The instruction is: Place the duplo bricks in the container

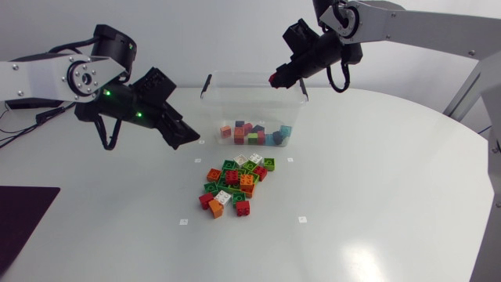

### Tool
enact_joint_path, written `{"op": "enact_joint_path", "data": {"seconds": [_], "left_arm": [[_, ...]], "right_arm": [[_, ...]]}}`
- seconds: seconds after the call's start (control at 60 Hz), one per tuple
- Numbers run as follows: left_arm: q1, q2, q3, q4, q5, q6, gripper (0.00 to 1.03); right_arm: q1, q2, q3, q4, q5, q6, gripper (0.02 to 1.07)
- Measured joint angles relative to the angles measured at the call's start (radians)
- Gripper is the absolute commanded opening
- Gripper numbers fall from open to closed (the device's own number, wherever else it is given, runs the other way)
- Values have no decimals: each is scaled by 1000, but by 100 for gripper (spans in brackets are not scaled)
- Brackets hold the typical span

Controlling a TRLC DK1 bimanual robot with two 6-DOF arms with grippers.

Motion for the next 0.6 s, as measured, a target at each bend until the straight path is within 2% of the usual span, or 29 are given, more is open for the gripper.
{"op": "enact_joint_path", "data": {"seconds": [0.15, 0.183, 0.283, 0.333, 0.35, 0.383, 0.6], "left_arm": [[-1, -10, -100, 49, 0, 32, 99], [-2, -10, -119, 55, 0, 42, 99], [-13, -10, -175, 72, 0, 62, 99], [-23, -10, -203, 85, 0, 76, 99], [-27, -10, -220, 97, 0, 81, 99], [-33, -10, -248, 112, 0, 90, 99], [-55, -10, -314, 124, 0, 103, 98]], "right_arm": [[-5, 40, 43, 0, 16, 5, 23], [-5, 50, 53, 0, 26, 6, 26], [-6, 76, 79, 0, 47, 18, 65], [-5, 85, 88, 0, 60, 24, 94], [-5, 90, 92, 0, 69, 27, 99], [-4, 92, 95, 0, 80, 27, 102], [-4, 84, 108, 0, 87, 31, 102]]}}
